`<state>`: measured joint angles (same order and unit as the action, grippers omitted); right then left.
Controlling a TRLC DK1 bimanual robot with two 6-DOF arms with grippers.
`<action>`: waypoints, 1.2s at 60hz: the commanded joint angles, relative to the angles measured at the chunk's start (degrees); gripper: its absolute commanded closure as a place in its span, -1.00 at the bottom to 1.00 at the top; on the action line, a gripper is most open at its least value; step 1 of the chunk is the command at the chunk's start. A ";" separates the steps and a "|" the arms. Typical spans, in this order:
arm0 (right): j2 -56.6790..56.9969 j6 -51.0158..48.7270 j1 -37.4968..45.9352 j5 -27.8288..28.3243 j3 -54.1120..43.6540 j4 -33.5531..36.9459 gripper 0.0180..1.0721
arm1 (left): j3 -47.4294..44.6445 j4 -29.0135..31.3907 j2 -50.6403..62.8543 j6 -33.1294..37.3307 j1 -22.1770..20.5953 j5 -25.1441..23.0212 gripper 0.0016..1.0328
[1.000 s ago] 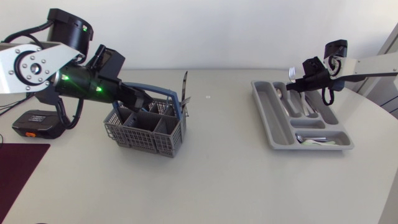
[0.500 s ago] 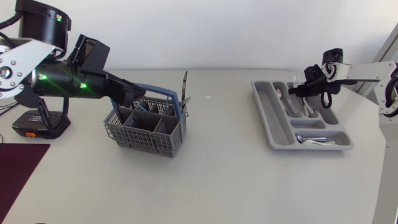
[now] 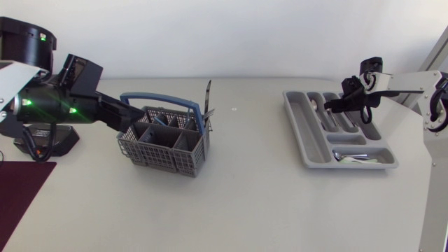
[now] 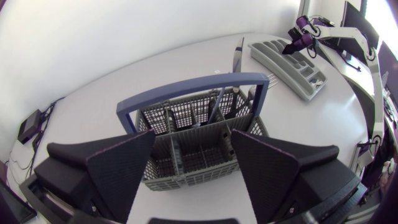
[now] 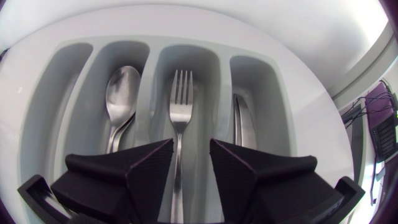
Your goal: Unload the cutlery basket into the drawer organizer.
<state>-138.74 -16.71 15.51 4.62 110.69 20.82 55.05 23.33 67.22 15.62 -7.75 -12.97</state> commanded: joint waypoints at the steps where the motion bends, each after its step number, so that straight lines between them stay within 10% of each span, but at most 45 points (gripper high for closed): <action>1: 6.02 -0.43 -0.65 -0.32 -5.49 -1.66 -0.23 | -2.31 0.93 -1.83 2.66 2.04 -0.04 -0.64; 30: 32.21 -2.27 -18.32 2.23 -32.38 -7.99 -0.22 | -6.44 0.49 2.92 9.17 17.59 -4.96 -0.63; 59: 24.39 5.72 -32.56 9.44 -24.74 -5.44 -0.12 | -3.54 -1.27 18.30 10.57 20.84 -9.09 -0.48; 72: 17.98 7.57 -36.34 11.11 -19.29 -4.73 0.25 | -0.73 -1.27 24.01 9.96 19.53 -11.11 -0.48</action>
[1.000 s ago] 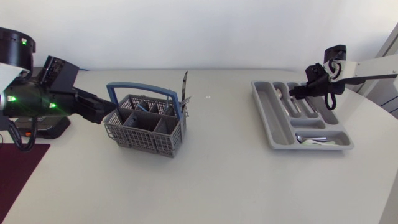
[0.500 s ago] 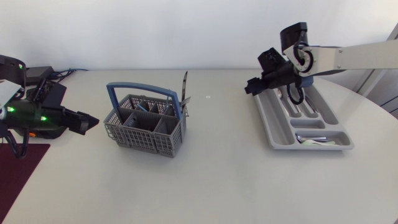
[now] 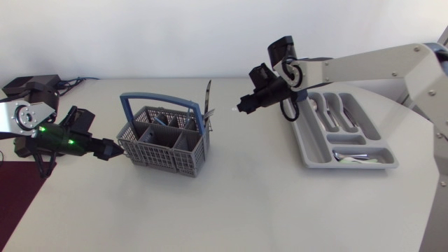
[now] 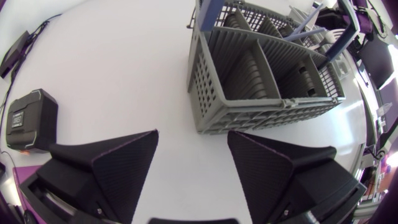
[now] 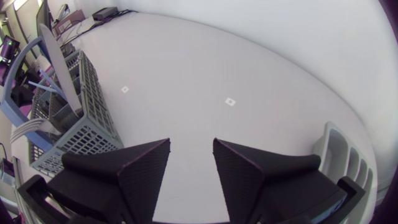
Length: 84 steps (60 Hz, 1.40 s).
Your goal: Unload the cutlery basket into the drawer organizer.
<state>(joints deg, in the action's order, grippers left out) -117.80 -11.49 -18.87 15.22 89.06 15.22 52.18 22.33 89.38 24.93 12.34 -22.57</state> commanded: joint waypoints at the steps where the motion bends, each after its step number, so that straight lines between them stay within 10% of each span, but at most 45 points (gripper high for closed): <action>1: -3.23 2.35 -2.13 0.51 2.61 0.86 0.27 | 2.22 -0.27 1.93 0.65 -0.65 -1.60 -0.48; 13: -8.85 4.28 -3.28 4.99 9.73 3.85 0.82 | 3.63 -0.27 2.64 -1.20 -2.23 -4.59 -0.21; 28: -10.87 4.98 -4.42 7.54 11.84 4.90 0.87 | 3.63 -0.35 2.99 -2.87 -5.31 -5.47 0.30; 59: -6.39 3.22 2.26 14.48 5.34 7.54 0.89 | 6.44 -2.73 4.48 -9.20 -18.58 -5.56 0.30; 84: 9.08 -1.35 6.92 20.11 -15.84 5.26 0.89 | 14.44 -2.82 11.60 -11.30 -21.30 -3.18 0.30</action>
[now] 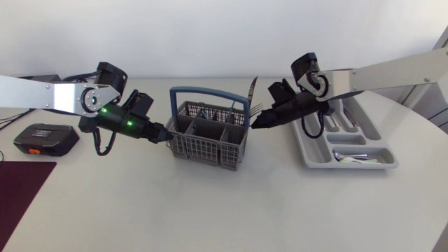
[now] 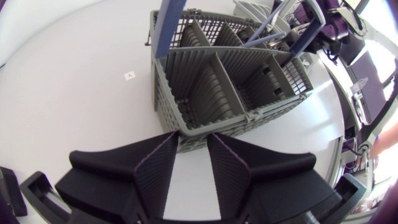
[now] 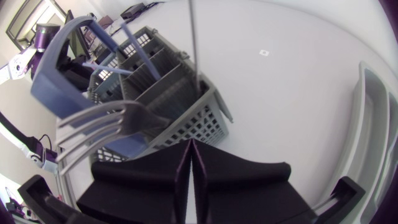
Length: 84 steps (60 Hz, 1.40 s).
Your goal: Unload the cutlery basket into the drawer organizer.
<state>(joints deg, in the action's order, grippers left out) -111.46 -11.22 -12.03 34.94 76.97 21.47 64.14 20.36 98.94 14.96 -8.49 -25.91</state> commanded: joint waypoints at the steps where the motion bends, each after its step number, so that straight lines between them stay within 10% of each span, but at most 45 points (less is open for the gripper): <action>1: 3.00 -1.61 0.25 0.31 -4.20 -1.35 0.89 | 2.66 -0.85 2.05 -1.43 -0.39 0.16 0.30; 47: -14.40 5.16 2.54 -0.40 17.86 -1.79 0.89 | -8.42 4.60 -13.59 -0.46 1.64 -0.02 0.36; 84: -18.79 5.51 0.96 1.98 23.75 1.73 0.89 | -4.11 2.14 -1.20 3.76 -1.35 -3.62 0.93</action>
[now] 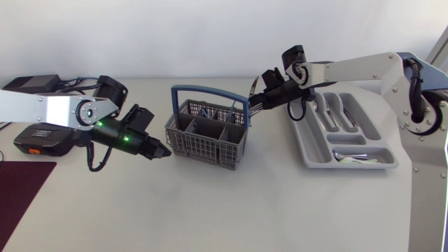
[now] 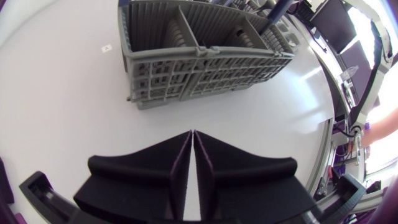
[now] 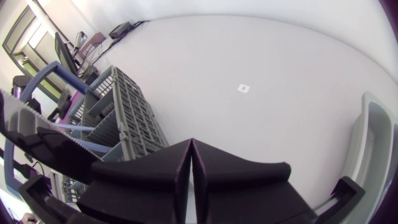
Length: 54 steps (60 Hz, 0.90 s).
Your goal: Unload the cutlery basket into the drawer organizer.
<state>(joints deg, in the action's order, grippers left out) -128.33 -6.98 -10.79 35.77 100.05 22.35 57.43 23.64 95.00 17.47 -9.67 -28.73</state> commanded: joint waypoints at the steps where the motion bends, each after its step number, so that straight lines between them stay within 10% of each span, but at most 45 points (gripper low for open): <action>1: -1.92 1.18 -0.29 1.58 0.58 1.03 0.89 | 3.04 -1.58 3.52 1.25 -0.17 -0.80 0.93; 54: 22.16 -4.35 -4.95 10.64 -34.92 2.96 0.89 | 17.63 -9.58 17.15 -3.24 -0.52 -0.01 0.93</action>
<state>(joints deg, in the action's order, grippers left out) -108.33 -10.35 -14.15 45.08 68.55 24.40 72.14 14.26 110.52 15.55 -9.08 -28.23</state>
